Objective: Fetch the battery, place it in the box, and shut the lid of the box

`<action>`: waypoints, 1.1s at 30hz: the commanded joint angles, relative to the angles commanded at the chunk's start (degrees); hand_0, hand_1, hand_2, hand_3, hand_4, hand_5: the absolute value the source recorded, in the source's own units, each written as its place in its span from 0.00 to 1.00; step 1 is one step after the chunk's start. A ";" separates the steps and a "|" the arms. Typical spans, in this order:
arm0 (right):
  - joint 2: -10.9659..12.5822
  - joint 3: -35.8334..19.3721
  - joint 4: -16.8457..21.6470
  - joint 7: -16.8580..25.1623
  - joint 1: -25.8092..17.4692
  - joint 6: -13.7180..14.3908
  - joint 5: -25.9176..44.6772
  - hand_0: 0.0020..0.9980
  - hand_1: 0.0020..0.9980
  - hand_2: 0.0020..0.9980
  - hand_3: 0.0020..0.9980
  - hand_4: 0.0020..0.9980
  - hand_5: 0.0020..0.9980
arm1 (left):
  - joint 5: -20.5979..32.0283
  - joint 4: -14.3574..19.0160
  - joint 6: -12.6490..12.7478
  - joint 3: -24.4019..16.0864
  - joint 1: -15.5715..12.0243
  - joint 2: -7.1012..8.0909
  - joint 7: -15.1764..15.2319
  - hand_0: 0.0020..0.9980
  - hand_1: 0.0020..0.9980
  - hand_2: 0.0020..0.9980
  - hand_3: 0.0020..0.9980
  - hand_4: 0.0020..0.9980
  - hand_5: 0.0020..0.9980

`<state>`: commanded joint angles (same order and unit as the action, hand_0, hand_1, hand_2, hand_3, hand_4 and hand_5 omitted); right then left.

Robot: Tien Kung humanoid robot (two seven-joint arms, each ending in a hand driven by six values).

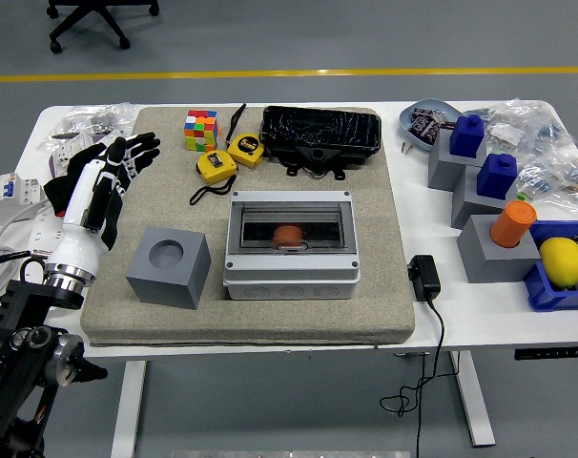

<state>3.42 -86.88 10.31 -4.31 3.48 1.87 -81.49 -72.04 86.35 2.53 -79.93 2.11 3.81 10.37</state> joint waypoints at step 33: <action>-0.01 1.28 0.00 0.21 0.56 0.25 2.45 0.79 0.74 0.76 0.78 1.00 1.00 | 10.00 -0.69 -0.84 1.43 -0.05 -0.23 -0.69 0.78 0.52 0.52 0.72 1.00 1.00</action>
<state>3.41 -85.60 10.31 -4.10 4.04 2.13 -79.04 -62.04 85.66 1.69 -78.50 2.06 3.57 9.68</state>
